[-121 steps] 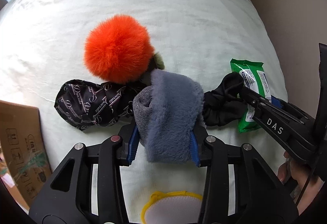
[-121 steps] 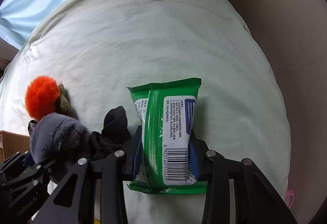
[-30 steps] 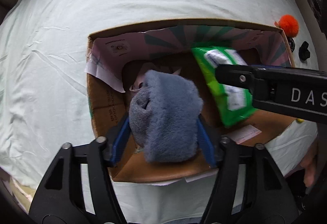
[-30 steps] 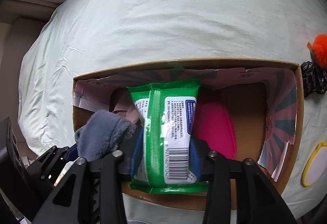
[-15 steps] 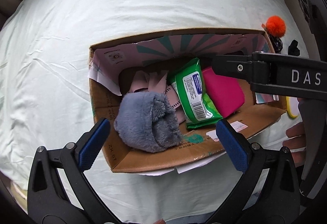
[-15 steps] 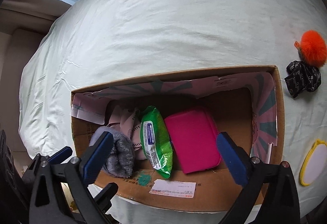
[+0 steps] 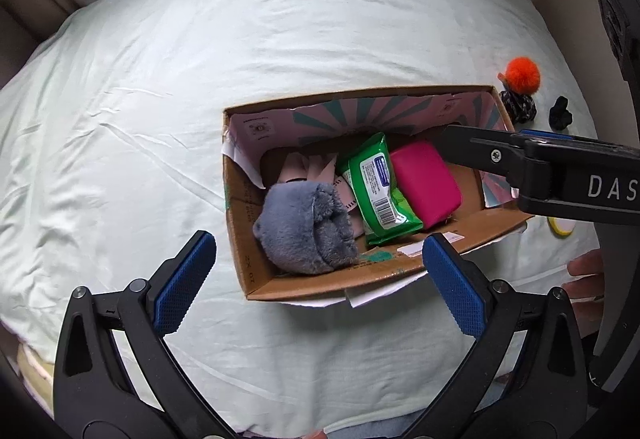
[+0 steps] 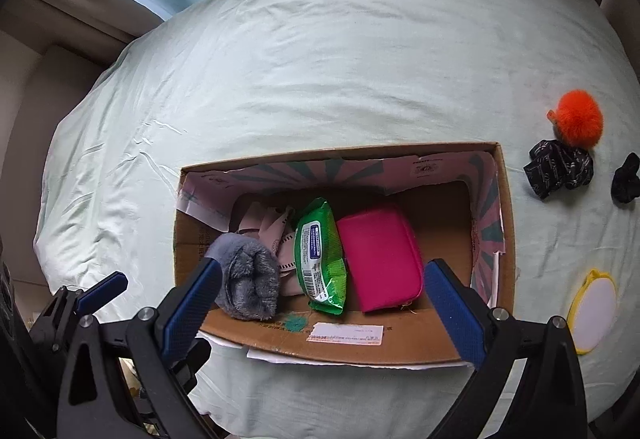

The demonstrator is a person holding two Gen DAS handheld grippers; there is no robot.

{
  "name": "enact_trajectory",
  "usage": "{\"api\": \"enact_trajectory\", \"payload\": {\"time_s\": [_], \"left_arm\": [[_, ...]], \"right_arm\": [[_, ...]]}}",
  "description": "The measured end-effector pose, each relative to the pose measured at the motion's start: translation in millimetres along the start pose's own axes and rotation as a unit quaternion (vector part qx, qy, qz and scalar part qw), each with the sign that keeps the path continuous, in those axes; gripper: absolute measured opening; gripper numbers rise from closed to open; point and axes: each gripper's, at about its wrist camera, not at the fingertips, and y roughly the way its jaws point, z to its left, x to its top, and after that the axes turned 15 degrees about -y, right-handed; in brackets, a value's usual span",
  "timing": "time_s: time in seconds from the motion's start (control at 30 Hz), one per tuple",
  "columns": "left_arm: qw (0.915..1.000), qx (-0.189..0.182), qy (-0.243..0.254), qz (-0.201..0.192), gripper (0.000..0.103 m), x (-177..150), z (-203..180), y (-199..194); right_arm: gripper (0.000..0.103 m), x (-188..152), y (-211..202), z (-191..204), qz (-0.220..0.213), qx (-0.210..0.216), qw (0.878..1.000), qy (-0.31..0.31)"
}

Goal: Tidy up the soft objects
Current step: 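Release the slipper and wipes into the box and withdraw both grippers, then move both grippers toward the black patterned cloth and yellow mesh pad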

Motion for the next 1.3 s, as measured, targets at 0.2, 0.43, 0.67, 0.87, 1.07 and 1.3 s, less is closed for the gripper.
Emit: {"api": "enact_trajectory", "payload": {"time_s": [0.2,0.43,0.67,0.87,1.07,1.3], "left_arm": [[0.9994,-0.003,-0.009,-0.032,0.103,-12.7,4.4,-32.9],[0.9972,-0.006,-0.023,-0.070,0.103,-28.5,9.0,-73.5],[0.9934,-0.009,-0.038,-0.108,0.103,-44.7,17.2,-117.0],[0.9892,-0.010,-0.029,-0.143,0.103,-49.4,16.1,-149.1],[0.9855,-0.039,-0.010,-0.165,0.103,-45.3,-4.0,-169.9],[0.9828,-0.075,0.024,-0.167,0.103,-28.3,-65.6,-171.5]], "right_arm": [[0.101,-11.6,-42.9,19.8,-0.065,-0.022,0.997,-0.028],[0.101,-26.8,-79.4,39.6,-0.081,-0.045,0.993,-0.069],[0.101,-47.7,-124.3,54.8,-0.106,-0.073,0.987,-0.096],[0.101,-66.7,-167.0,53.1,-0.133,-0.099,0.981,-0.098],[0.101,-90.2,-201.4,28.8,-0.164,-0.121,0.978,-0.043],[0.101,-123.5,-227.1,-26.0,-0.171,-0.164,0.971,0.031]]}}
